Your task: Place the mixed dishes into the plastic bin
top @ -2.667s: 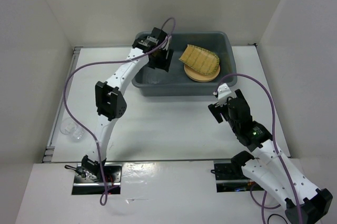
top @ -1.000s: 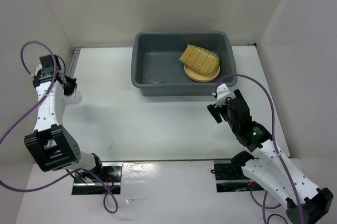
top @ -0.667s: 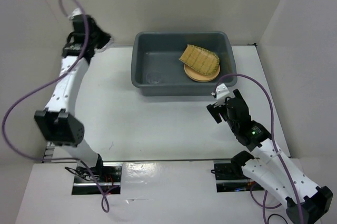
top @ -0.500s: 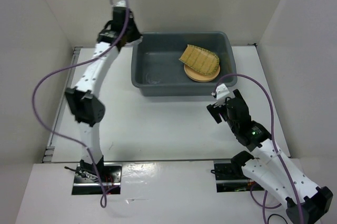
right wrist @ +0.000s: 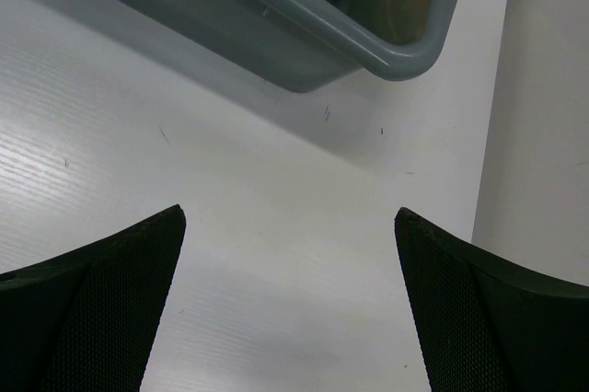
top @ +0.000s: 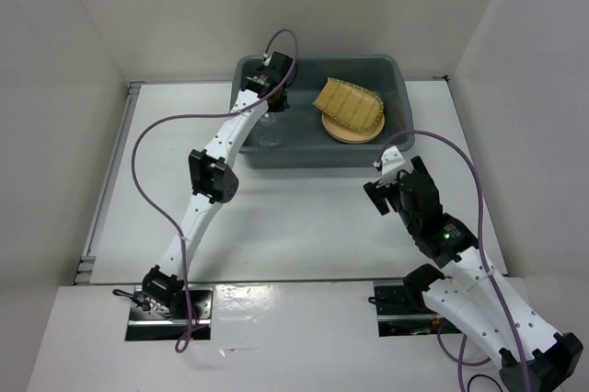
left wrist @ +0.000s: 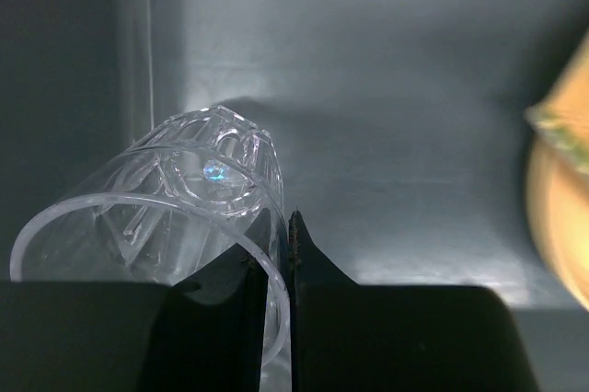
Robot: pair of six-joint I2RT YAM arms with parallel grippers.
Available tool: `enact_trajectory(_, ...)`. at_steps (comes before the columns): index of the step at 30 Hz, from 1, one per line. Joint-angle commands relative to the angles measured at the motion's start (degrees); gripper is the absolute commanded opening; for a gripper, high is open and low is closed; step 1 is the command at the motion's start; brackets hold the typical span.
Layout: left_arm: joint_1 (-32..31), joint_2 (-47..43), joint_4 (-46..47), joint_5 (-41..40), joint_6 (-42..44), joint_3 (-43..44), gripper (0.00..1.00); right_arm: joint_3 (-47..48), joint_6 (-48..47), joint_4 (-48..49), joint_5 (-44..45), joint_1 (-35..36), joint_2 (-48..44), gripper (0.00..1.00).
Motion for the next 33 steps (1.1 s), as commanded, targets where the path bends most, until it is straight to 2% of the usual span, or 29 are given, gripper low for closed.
enact_trajectory(1,0.80,1.32,-1.61,-1.25,1.13,4.12,0.00,-0.14,0.54,2.89,0.93,-0.50,-1.03,0.99)
enact_trajectory(3,0.80,1.94,-1.61,0.84,1.13,2.28,0.02,-0.14,0.54,2.89,0.94,-0.50,-1.03,0.99)
enact_trajectory(6,1.33,1.94,-1.09,3.56,2.26,2.27,0.17,-0.67,0.54,3.42,2.34,-0.50,-1.03,0.99)
enact_trajectory(7,1.93,1.94,-0.56,4.28,2.27,2.80,0.25,-0.67,0.54,3.42,2.35,-0.50,-1.03,0.99)
enact_trajectory(8,1.94,1.94,0.05,4.81,2.79,3.32,0.52,-0.67,0.54,3.42,2.35,-0.50,-1.03,0.99)
enact_trajectory(10,1.94,-0.25,0.76,5.77,2.80,5.08,0.75,-0.67,1.07,3.42,3.13,-0.50,-1.03,0.99)
enact_trajectory(11,1.94,-0.96,0.76,5.78,2.80,6.22,0.92,-0.67,1.07,3.94,3.66,-0.50,-0.51,0.99)
enact_trajectory(12,1.94,-1.57,1.29,4.21,2.80,8.06,1.00,-0.67,1.76,3.94,3.66,-0.50,-0.50,0.99)
enact_trajectory(15,-0.51,-7.89,6.55,-6.58,3.50,9.39,1.00,-0.67,2.30,4.47,5.24,-0.50,0.20,0.99)
enact_trajectory(16,-1.22,-12.17,8.91,-14.53,4.02,9.39,1.00,-0.67,2.82,4.47,5.25,-0.50,0.72,0.99)
enact_trajectory(18,-1.75,-16.67,8.94,-23.01,0.88,9.39,1.00,0.47,2.30,3.25,2.27,-1.11,0.73,0.99)
enact_trajectory(21,2.71,-25.98,-3.58,-27.27,-13.51,9.39,1.00,3.02,2.30,0.96,-0.29,-2.95,1.78,0.99)
enact_trajectory(22,3.69,-26.97,-12.42,-27.27,-19.03,9.39,1.00,3.03,1.51,0.43,-1.07,-2.96,1.78,0.99)
enact_trajectory(24,4.23,-27.60,-13.39,-28.31,-11.31,8.78,1.00,4.86,0.98,-1.06,-1.08,-2.96,1.78,0.99)
enact_trajectory(25,1.44,-29.16,-13.39,-29.45,-11.01,3.99,1.00,5.83,1.68,-1.94,-1.08,-3.48,3.44,0.99)
enact_trajectory(27,0.72,-37.15,-12.60,-30.68,-13.98,-9.09,1.00,8.98,2.64,-5.01,-1.69,-3.49,5.55,0.99)
enact_trajectory(28,-2.16,-39.26,-11.64,-34.18,-14.86,-21.94,1.00,9.52,3.17,-5.02,-1.70,-4.10,7.21,0.99)
enact_trajectory(29,-3.23,-45.29,-9.63,-38.30,-15.39,-30.42,1.00,9.53,3.18,-5.02,-1.70,-4.10,7.75,0.99)
enact_trajectory(31,-3.77,-54.88,5.88,-35.91,-13.21,-50.79,1.00,11.19,4.23,-5.02,-0.91,-4.72,8.37,0.99)
enact_trajectory(32,-3.77,-67.46,13.34,-29.36,-9.11,-72.13,1.00,12.77,4.23,-5.02,-0.91,-4.72,8.37,0.99)
enact_trajectory(33,-3.77,-74.11,27.86,-26.33,-7.68,-81.91,1.00,13.91,4.75,-5.02,-1.78,-4.72,8.37,0.99)
